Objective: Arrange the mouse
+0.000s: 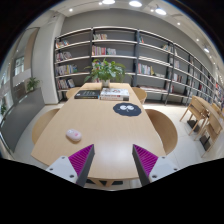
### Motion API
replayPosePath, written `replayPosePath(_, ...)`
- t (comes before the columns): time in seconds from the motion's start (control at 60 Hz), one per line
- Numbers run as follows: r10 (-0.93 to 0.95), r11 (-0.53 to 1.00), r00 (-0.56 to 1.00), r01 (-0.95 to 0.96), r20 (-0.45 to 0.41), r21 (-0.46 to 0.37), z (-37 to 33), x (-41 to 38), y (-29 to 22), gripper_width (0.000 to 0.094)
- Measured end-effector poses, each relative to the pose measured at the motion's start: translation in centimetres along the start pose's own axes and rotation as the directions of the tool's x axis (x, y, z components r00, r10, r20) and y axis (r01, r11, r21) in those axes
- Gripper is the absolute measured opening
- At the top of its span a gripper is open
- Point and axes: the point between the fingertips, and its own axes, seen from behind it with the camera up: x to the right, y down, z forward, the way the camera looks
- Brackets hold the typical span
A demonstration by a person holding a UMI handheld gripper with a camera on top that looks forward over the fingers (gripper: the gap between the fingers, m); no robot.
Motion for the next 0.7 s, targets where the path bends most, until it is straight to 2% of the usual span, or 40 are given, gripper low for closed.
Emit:
replayPosePath(0.083,-0.007,0.999,1.0,0.007,0.002,-0.032,-0.1,-0.9,0.8,0.0758)
replayPosePath(0.183,-0.03,0.995,0.999,0.032,0.022,-0.096,1.6,-2.7,4.8,0.0755)
replayPosePath(0.267,-0.049,0.985,0.997,0.057,0.054,-0.165,1.5,-4.3,7.2,0.0757)
replayPosePath(0.4,-0.043,0.973,0.993,0.067,0.111,-0.221,4.8,-9.8,11.1,0.0761)
replayPosePath(0.567,-0.035,0.962,0.986,0.078,0.166,-0.262,9.1,-14.9,11.8,0.0769)
replayPosePath(0.7,-0.056,0.955,0.984,0.102,0.169,-0.278,13.5,-17.1,10.3,0.0769)
